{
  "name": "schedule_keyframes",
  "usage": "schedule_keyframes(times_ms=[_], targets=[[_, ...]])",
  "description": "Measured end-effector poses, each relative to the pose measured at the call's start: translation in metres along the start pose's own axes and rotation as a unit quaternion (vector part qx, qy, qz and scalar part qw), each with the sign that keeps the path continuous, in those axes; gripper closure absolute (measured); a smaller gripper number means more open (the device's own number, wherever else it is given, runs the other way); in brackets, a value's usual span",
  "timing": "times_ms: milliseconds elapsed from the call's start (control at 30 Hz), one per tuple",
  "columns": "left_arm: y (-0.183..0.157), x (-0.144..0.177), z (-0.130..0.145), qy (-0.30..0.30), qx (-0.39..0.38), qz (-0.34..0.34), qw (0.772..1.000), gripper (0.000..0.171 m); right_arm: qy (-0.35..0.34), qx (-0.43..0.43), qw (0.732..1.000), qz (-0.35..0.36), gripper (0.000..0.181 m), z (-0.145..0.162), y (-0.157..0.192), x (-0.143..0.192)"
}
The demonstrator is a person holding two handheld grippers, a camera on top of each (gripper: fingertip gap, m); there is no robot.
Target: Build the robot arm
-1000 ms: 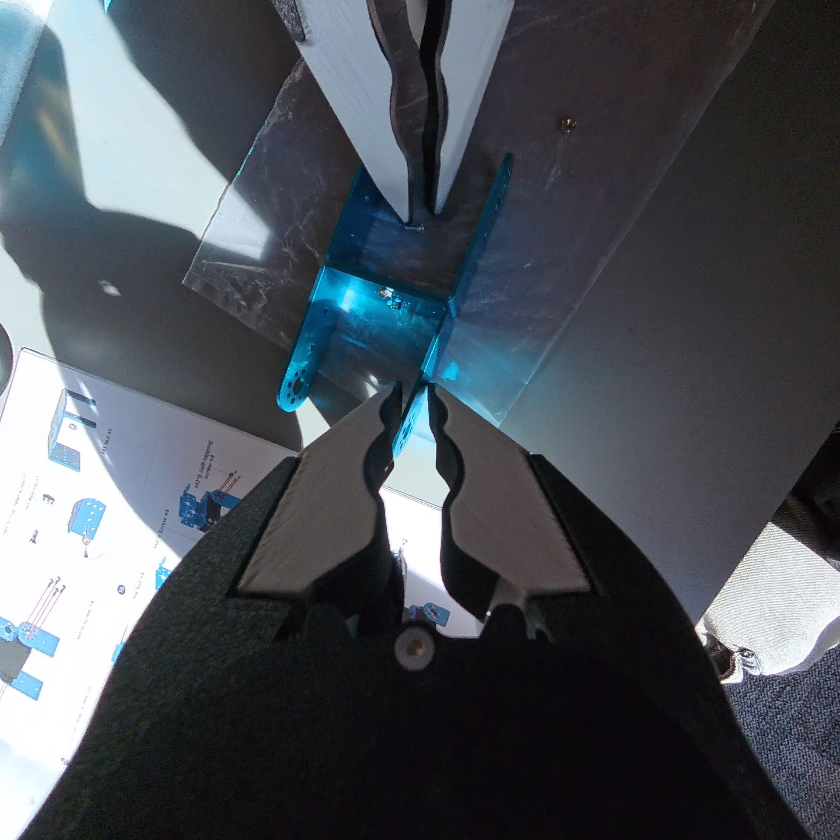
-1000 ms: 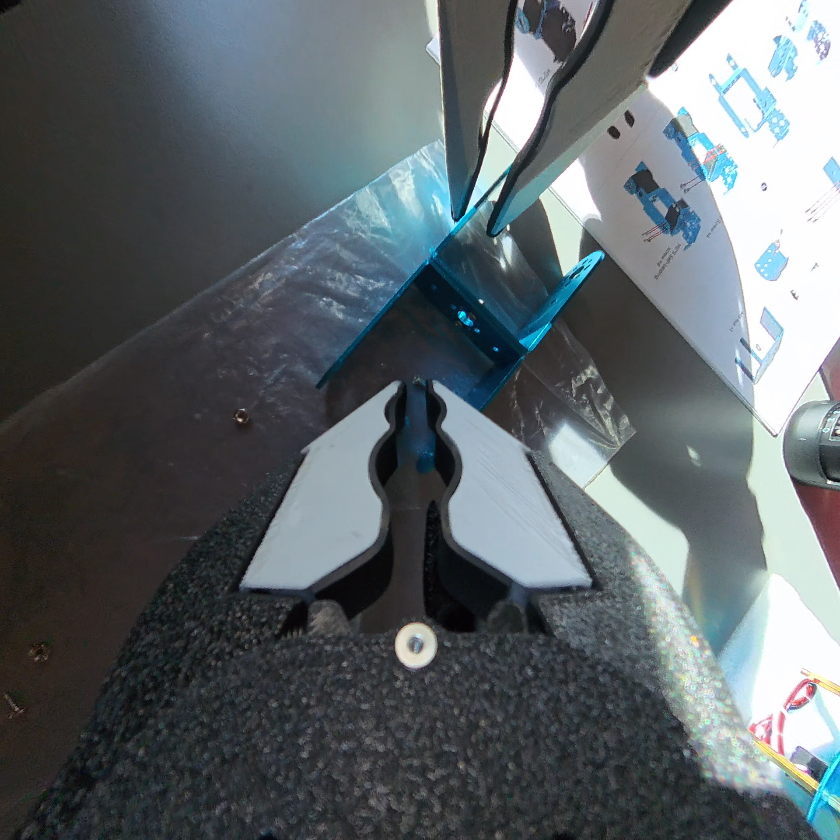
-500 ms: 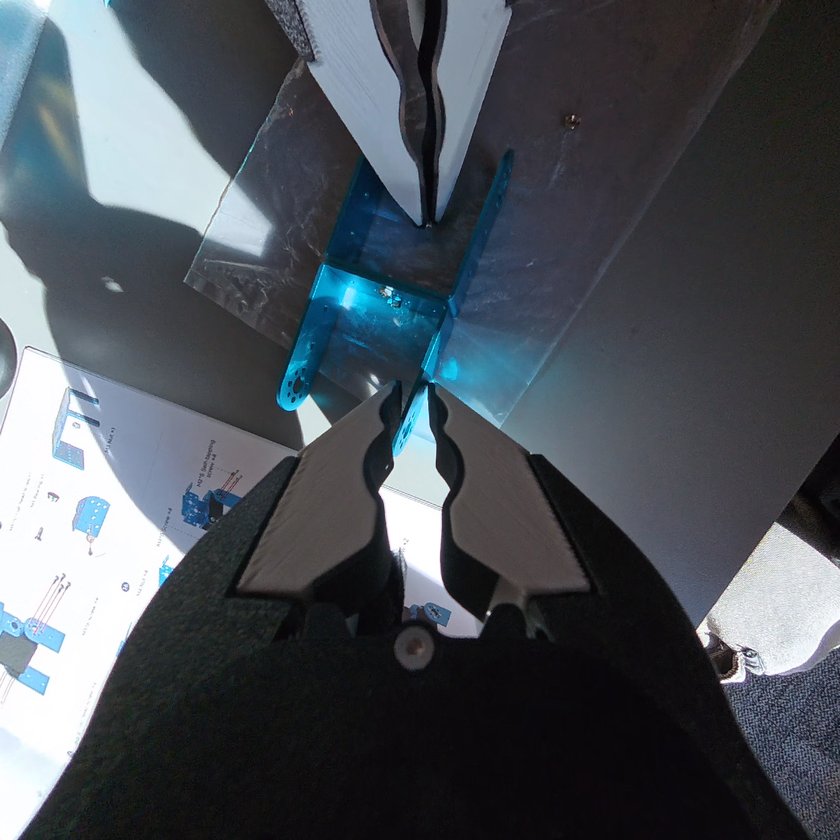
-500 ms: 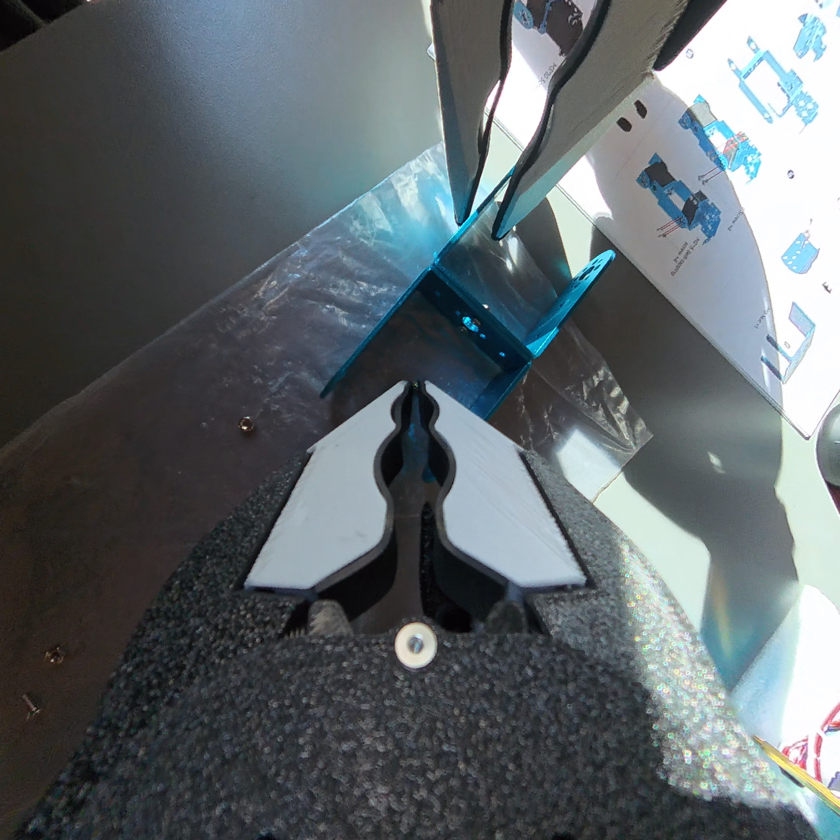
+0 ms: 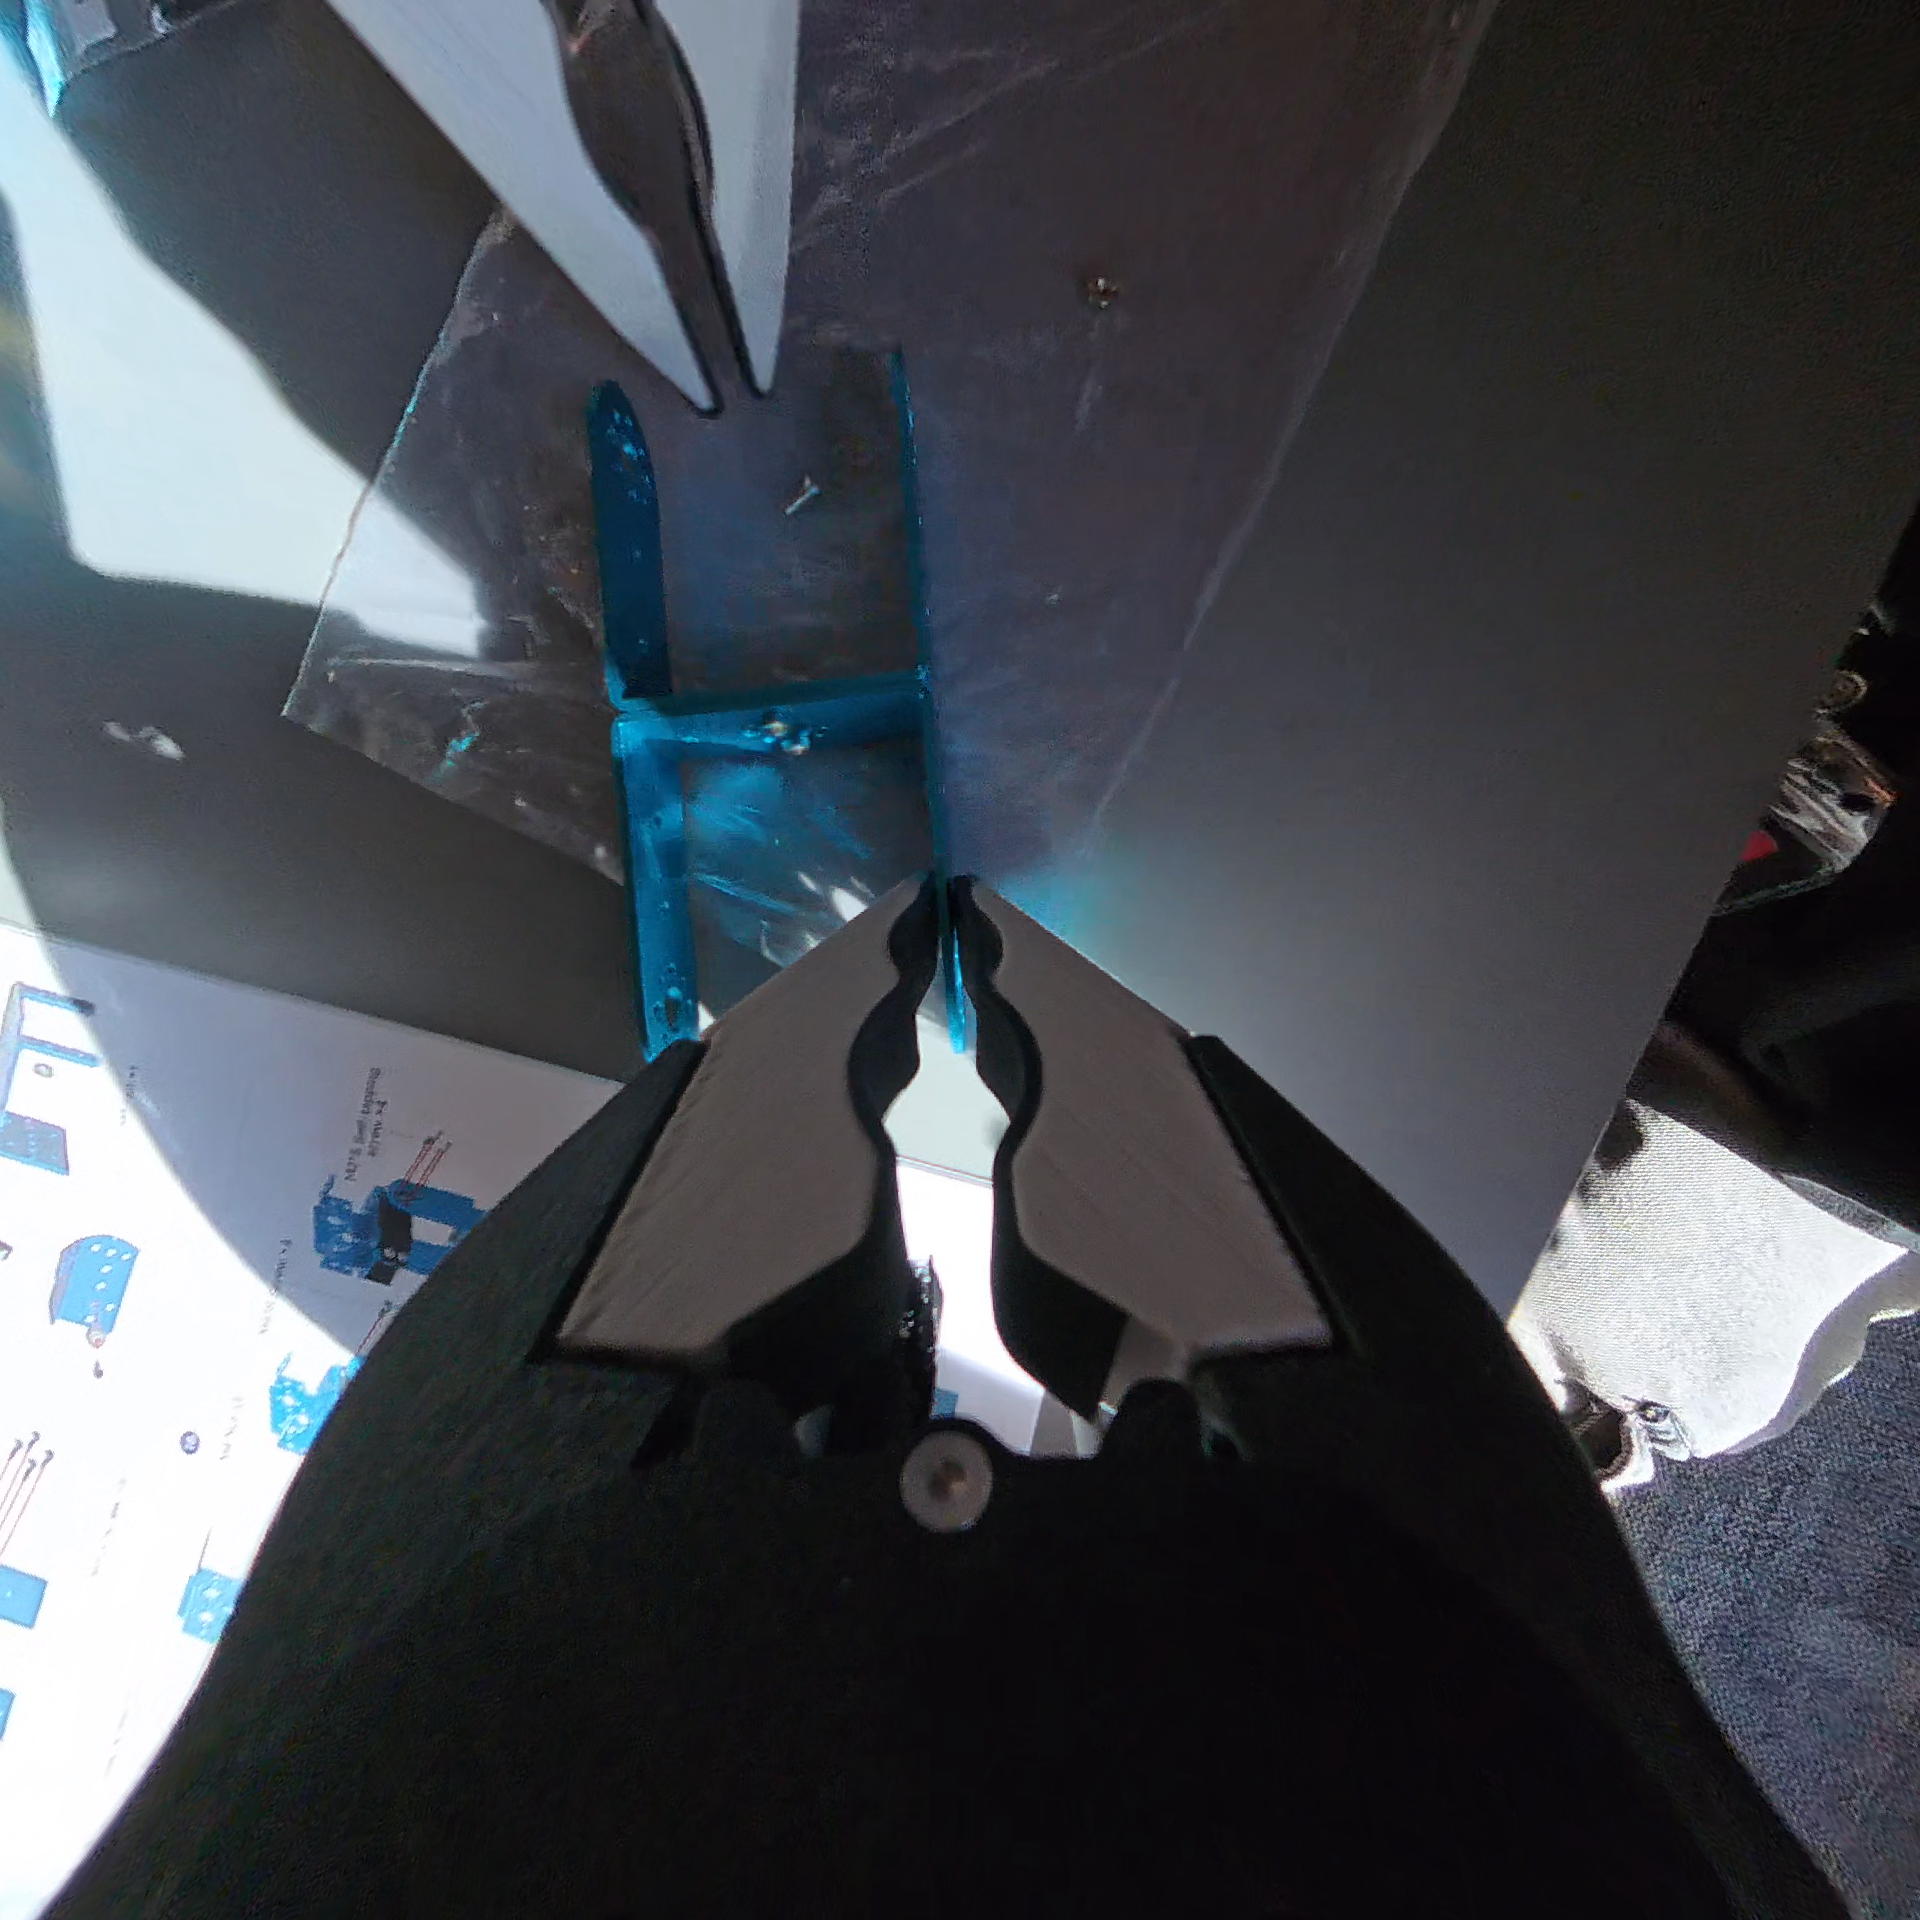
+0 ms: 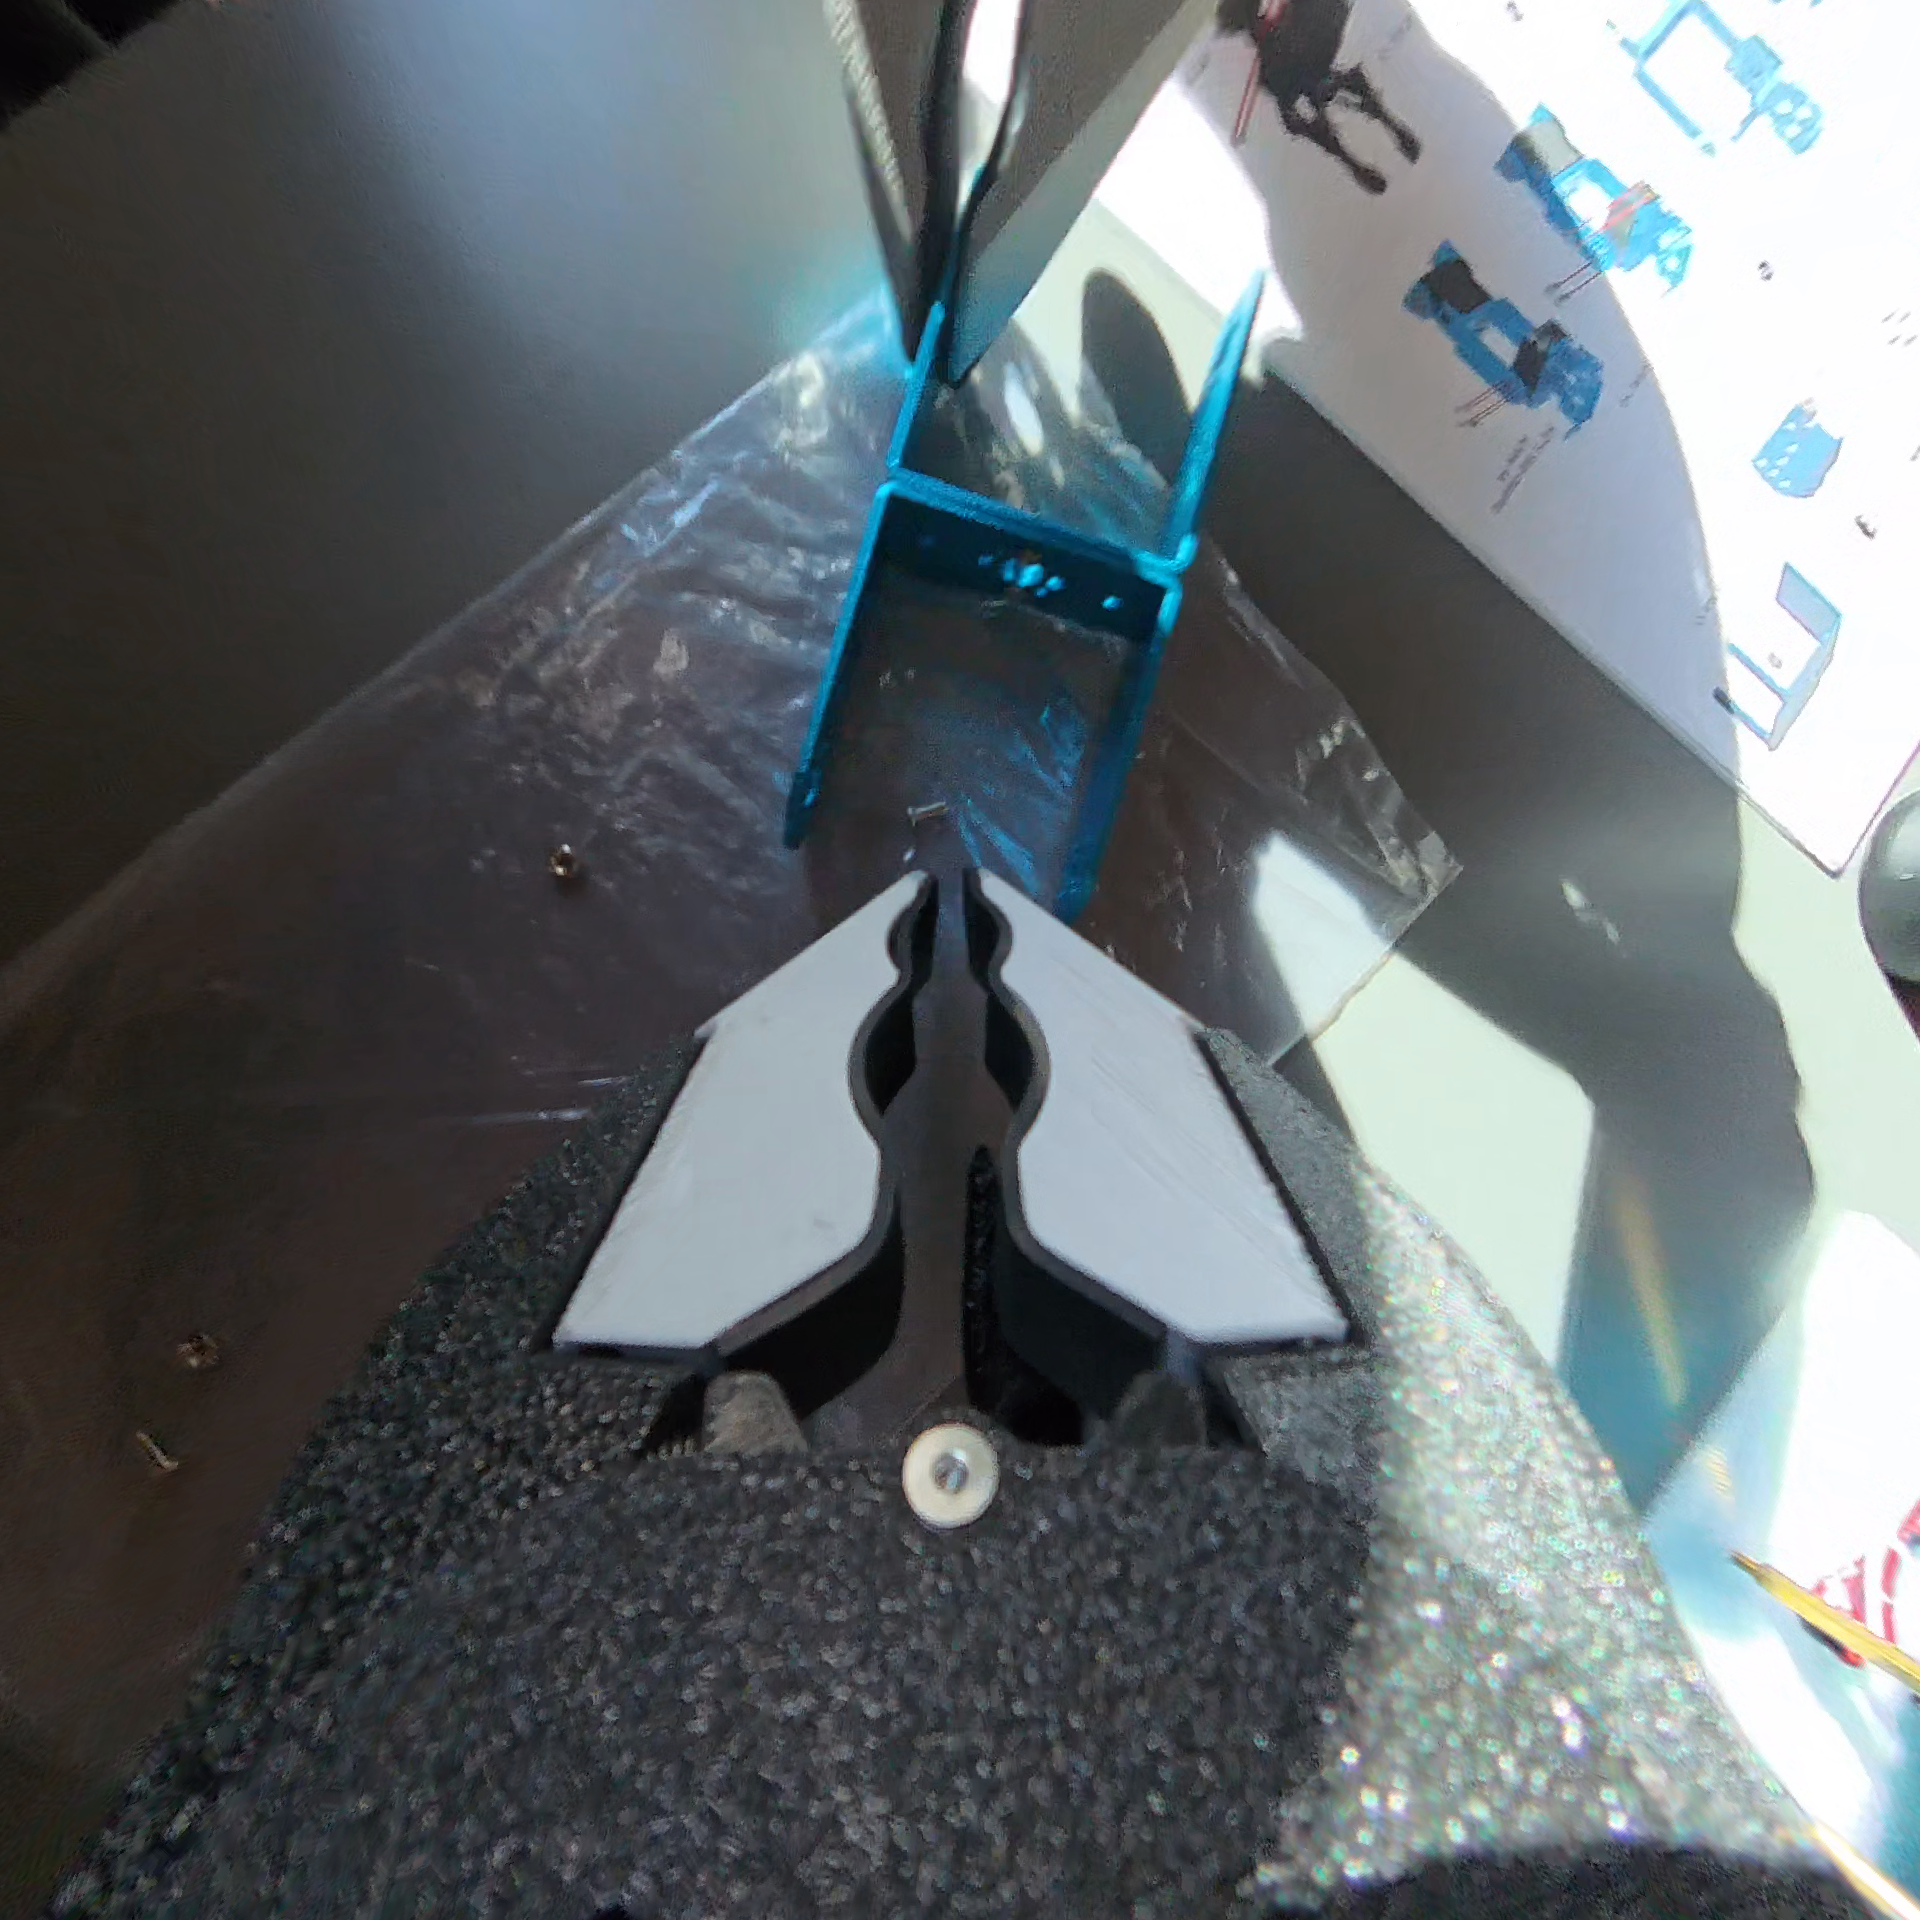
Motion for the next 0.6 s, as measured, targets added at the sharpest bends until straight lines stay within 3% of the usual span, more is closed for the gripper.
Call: schedule_keyframes(times_ms=[200, 300, 367, 467, 600], targets=[[-0.01, 0.006, 0.005, 0.012, 0.0, 0.008, 1.0, 0.17, -0.022, -0.119, 0.992, -0.029, 0.157, -0.005, 0.005, -0.008], [-0.009, 0.005, 0.007, 0.014, 0.007, -0.005, 1.0, 0.169, -0.044, -0.171, 0.984, 0.006, 0.16, -0.004, 0.014, -0.009], [-0.007, 0.004, 0.007, 0.015, 0.012, -0.017, 1.0, 0.164, -0.013, -0.189, 0.981, 0.046, 0.16, 0.0, 0.017, -0.013], [-0.003, 0.004, 0.008, 0.021, 0.022, -0.033, 0.999, 0.157, -0.061, -0.22, 0.969, 0.091, 0.169, -0.007, 0.019, -0.011], [-0.002, 0.007, 0.012, 0.025, 0.028, -0.07, 0.997, 0.156, -0.061, -0.221, 0.965, 0.128, 0.169, -0.008, 0.024, -0.009]])
Point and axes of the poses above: each gripper's, where its closed fingertips meet, x back along the fingers, z out of its underside, y = z × x across the jaws, the point moved 9 cm from there along x, back along the fingers, and after that the axes turned 10 degrees about x, right-handed, at the moved point
